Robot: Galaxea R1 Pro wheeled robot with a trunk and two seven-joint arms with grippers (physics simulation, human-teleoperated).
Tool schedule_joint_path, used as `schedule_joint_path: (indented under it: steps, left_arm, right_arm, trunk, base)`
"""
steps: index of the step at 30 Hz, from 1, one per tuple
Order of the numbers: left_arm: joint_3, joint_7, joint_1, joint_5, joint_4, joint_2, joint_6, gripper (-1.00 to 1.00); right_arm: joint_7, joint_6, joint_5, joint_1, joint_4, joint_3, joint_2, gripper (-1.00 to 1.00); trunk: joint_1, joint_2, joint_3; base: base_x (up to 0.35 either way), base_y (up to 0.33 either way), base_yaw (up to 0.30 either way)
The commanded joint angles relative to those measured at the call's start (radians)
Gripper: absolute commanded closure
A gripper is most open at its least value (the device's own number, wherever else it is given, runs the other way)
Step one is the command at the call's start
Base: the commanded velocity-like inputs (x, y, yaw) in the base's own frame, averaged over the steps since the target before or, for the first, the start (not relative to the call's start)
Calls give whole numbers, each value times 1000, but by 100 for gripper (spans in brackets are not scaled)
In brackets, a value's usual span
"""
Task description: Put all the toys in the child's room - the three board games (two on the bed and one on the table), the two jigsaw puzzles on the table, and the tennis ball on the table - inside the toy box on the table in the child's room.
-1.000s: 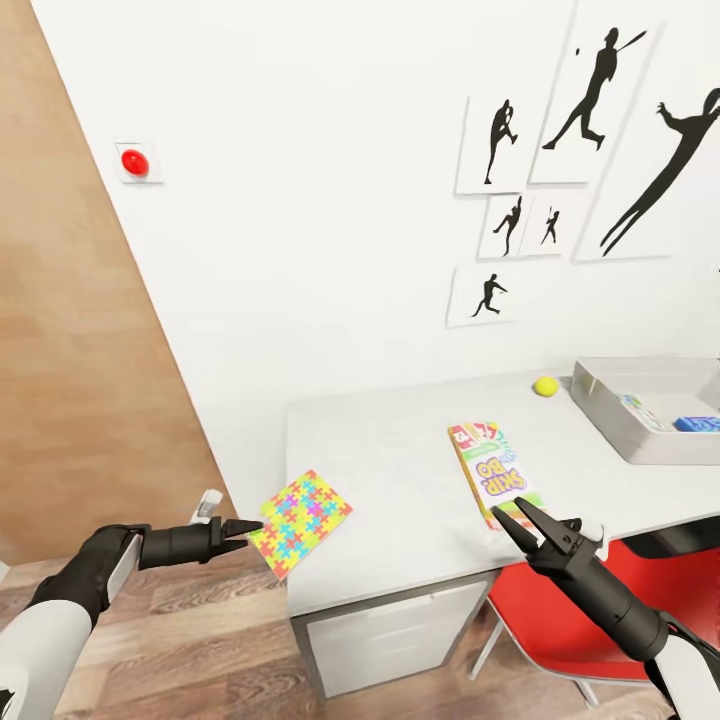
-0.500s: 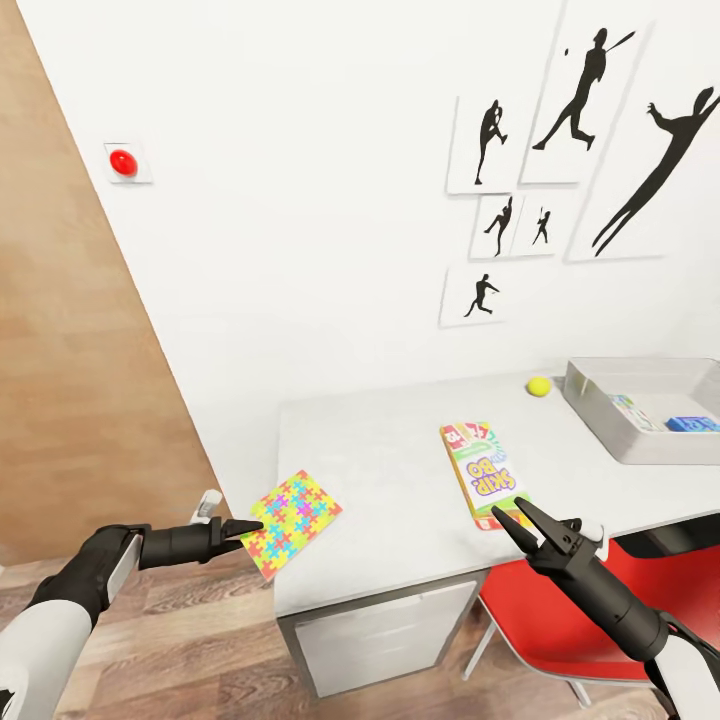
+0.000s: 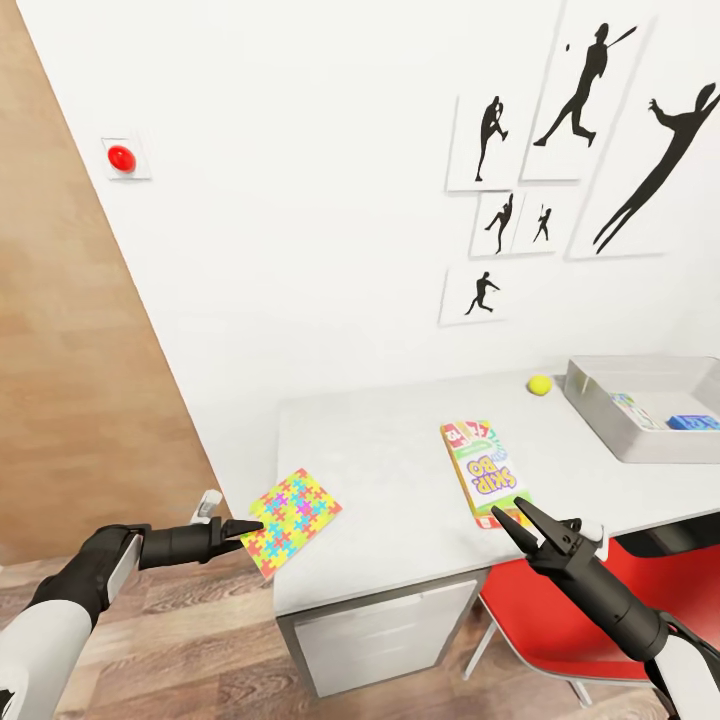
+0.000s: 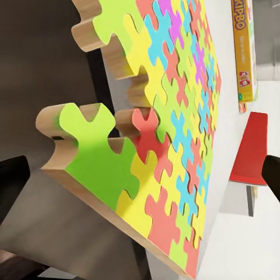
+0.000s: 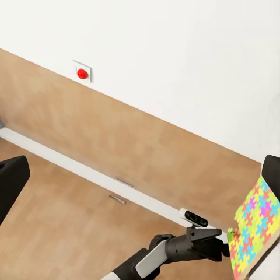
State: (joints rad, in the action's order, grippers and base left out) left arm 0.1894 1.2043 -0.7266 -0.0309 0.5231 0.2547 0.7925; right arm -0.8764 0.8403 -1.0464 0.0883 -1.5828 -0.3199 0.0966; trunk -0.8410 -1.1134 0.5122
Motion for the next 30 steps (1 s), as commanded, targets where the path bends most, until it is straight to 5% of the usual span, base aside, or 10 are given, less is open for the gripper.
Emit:
schedule_joint_path:
  steps: [1, 27, 28, 30]
  left_arm:
    - [1, 1, -1, -3, 0, 0, 10, -100]
    - [1, 3, -1, -4, 0, 0, 8, -100]
    - [1, 3, -1, -4, 0, 0, 8, 100]
    - [1, 3, -1, -4, 0, 1, 8, 100]
  right_arm:
    - [-1, 5, -2, 1, 0, -1, 0, -100]
    - [-1, 5, -1, 1, 1, -1, 0, -100]
    - [-1, 5, -1, 1, 1, -1, 0, -100]
    - [-1, 5, -1, 1, 1, -1, 0, -100]
  trunk:
    - [0, -1, 1]
    - [0, -1, 1]
    - [0, -1, 1]
    - [0, -1, 1]
  base:
    - [0, 0, 0]
    - [0, 0, 0]
    - [0, 0, 0]
    - [0, 0, 0]
